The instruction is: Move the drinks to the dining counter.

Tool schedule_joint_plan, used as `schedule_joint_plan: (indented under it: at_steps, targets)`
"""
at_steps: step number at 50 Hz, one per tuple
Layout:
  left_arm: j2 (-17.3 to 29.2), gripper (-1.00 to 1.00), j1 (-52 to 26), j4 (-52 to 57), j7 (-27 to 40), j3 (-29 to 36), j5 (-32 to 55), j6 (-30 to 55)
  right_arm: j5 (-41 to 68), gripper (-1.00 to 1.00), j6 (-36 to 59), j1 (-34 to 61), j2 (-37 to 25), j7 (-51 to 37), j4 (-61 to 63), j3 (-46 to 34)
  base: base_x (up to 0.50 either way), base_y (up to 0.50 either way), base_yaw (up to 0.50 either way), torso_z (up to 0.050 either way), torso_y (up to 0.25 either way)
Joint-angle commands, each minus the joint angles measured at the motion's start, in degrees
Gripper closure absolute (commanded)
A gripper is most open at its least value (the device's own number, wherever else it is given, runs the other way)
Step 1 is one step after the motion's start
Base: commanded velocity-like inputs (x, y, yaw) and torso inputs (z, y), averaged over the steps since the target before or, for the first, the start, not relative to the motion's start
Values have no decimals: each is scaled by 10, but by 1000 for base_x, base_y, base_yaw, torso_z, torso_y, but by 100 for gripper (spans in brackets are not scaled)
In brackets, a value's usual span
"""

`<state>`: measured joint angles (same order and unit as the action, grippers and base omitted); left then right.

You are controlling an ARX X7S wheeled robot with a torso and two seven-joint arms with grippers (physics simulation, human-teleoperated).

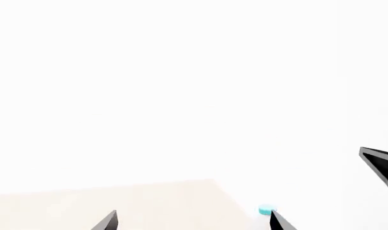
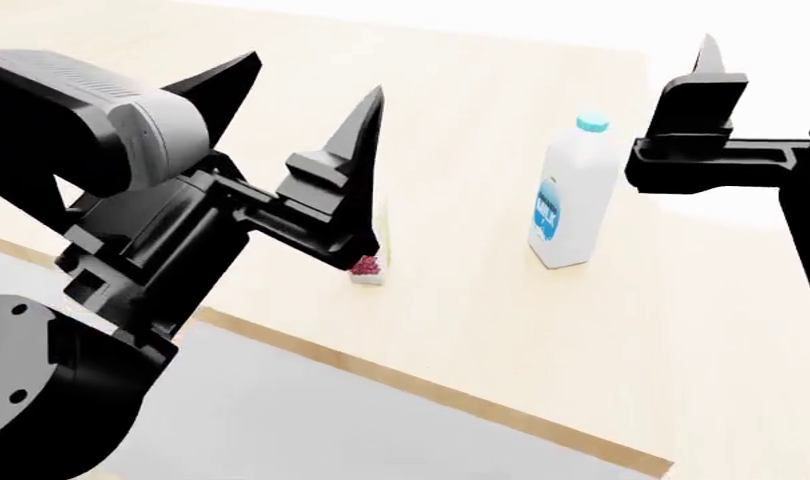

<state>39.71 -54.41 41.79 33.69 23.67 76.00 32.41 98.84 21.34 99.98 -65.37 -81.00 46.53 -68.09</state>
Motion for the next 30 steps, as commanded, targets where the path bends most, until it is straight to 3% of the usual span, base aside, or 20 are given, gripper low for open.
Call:
schedule_joint_plan:
  at_steps: [1,19,30]
  targets:
    - [6,-100,-14,28,22,-7,19,5,-14,-100,21,10,-4,-27,20,0,-467,-179,0,0,0]
    - [7,-100,-2,26,14,-5,3,-1,-27,-100,-9,-14,-8,-8,9,5,-462,-182,-26,0,0]
    - [8,-100,-2,27,14,-3,3,0,-25,-100,-20,-21,-12,-5,5,9,-437,-153,-405,0,0]
